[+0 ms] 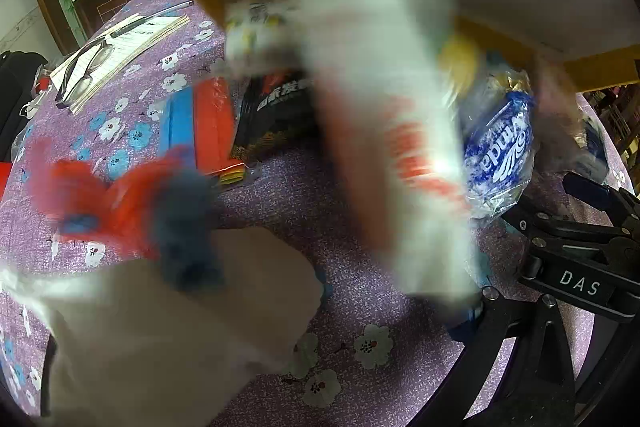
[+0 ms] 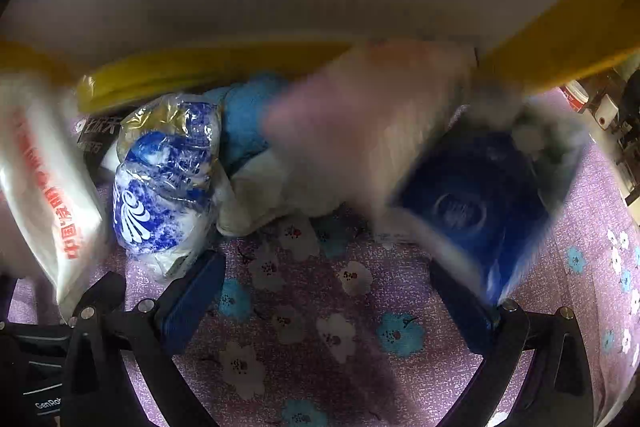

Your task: Organize soft objects

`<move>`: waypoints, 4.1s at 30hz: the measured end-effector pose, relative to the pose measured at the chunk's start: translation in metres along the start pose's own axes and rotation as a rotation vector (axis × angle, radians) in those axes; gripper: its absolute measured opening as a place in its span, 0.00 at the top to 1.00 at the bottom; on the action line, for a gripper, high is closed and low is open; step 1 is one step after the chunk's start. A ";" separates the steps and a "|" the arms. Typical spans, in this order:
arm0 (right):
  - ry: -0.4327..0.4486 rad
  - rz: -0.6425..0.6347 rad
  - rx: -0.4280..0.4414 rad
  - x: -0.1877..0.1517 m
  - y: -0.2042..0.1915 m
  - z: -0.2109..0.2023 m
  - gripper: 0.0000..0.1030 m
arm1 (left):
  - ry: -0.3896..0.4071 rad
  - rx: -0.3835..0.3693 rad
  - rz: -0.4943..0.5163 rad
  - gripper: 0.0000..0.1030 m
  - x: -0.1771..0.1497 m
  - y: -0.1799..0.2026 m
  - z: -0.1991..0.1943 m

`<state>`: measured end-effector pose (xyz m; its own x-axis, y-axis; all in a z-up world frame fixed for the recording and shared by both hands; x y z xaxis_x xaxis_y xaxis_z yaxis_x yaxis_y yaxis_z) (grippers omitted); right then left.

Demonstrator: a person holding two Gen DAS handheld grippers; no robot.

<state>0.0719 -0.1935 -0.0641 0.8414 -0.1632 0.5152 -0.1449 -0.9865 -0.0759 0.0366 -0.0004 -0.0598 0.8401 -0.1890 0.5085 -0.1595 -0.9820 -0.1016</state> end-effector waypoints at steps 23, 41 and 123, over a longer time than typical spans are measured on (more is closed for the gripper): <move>0.000 0.000 0.001 0.000 0.000 0.000 0.00 | 0.001 0.001 0.000 0.00 0.000 -0.001 0.000; 0.000 0.000 0.001 0.000 0.000 -0.001 0.00 | 0.009 0.008 -0.010 0.00 0.001 -0.002 0.000; -0.088 -0.448 0.608 -0.079 -0.150 -0.085 0.84 | 0.130 -0.087 -0.101 0.63 -0.043 -0.118 -0.065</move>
<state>-0.0172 -0.0320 -0.0205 0.7943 0.2796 0.5393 0.5115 -0.7868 -0.3455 -0.0144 0.1233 -0.0146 0.7805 -0.0831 0.6195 -0.1267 -0.9916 0.0266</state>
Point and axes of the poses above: each gripper's, at about its wrist camera, not at the fingertips, and z roughly the way its jaws point, y to its right, x to its top, the point moved 7 cm from there along z, roughly the way its jaws point, and after that the axes turned 12 degrees about z, right-handed, at the moved point
